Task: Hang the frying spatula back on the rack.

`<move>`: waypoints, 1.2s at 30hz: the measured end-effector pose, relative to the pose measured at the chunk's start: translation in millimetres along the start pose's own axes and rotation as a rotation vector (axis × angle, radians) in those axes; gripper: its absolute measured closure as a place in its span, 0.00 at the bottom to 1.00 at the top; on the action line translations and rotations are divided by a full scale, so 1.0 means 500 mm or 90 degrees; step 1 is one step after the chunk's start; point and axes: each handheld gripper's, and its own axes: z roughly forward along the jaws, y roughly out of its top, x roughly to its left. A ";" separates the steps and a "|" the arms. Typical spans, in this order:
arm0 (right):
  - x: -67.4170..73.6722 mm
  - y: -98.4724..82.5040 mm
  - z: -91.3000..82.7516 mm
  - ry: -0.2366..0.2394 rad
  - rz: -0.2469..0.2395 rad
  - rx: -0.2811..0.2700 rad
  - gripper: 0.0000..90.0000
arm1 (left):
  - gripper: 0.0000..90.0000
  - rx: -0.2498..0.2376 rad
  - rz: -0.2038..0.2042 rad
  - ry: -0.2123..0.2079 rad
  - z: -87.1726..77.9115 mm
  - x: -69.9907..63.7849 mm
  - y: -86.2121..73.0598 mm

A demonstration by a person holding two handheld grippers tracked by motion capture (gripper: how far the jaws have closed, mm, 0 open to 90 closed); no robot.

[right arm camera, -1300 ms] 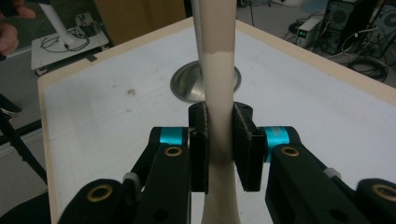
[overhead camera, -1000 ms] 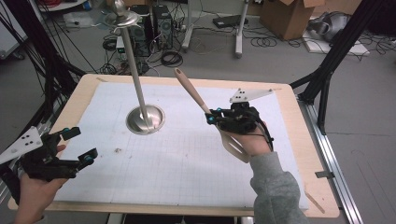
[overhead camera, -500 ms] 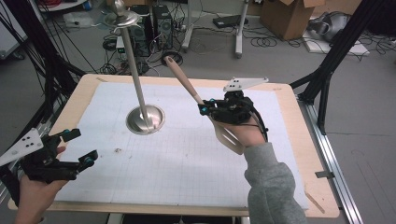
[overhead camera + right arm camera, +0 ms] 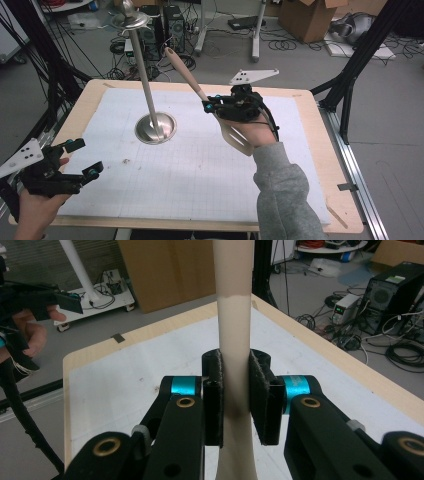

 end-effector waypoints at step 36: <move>-0.026 0.086 0.038 0.037 -0.011 -0.020 0.87 | 0.03 -0.003 -0.011 0.018 -0.023 0.006 -0.009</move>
